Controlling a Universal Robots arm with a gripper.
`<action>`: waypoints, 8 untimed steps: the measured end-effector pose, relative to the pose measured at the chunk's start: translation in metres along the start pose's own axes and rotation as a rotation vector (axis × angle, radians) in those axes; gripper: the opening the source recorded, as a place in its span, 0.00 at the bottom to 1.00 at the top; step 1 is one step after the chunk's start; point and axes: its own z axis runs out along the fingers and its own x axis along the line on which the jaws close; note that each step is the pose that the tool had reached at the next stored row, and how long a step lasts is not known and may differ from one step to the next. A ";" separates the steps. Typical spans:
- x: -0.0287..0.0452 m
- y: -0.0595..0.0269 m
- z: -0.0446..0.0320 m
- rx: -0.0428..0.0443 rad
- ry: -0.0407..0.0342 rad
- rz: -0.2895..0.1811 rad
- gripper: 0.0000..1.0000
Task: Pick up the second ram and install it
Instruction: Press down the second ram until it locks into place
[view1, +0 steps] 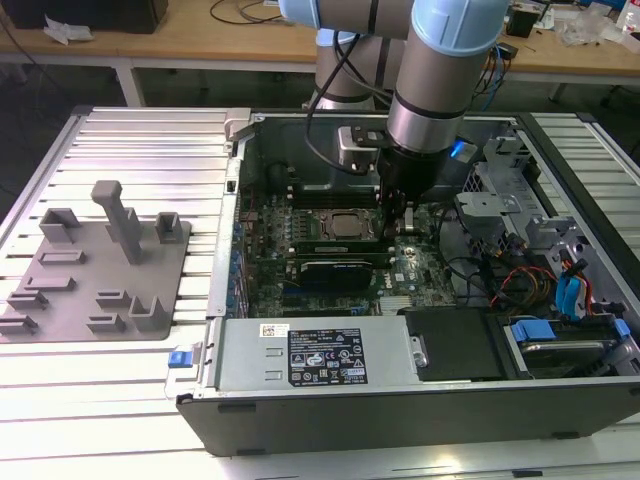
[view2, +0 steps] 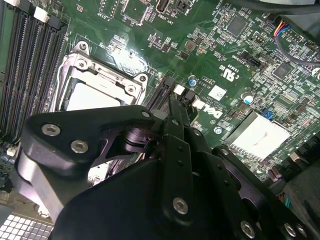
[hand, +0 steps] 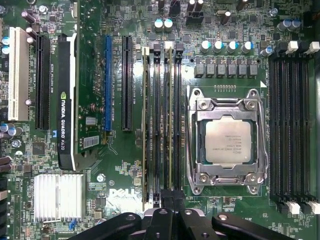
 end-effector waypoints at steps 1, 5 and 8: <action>0.0000 0.0000 0.0001 0.0001 -0.0004 0.000 0.08; 0.0000 -0.0001 0.0015 -0.0001 -0.0002 0.000 0.08; -0.0001 -0.0001 0.0012 0.0001 -0.0008 0.000 0.08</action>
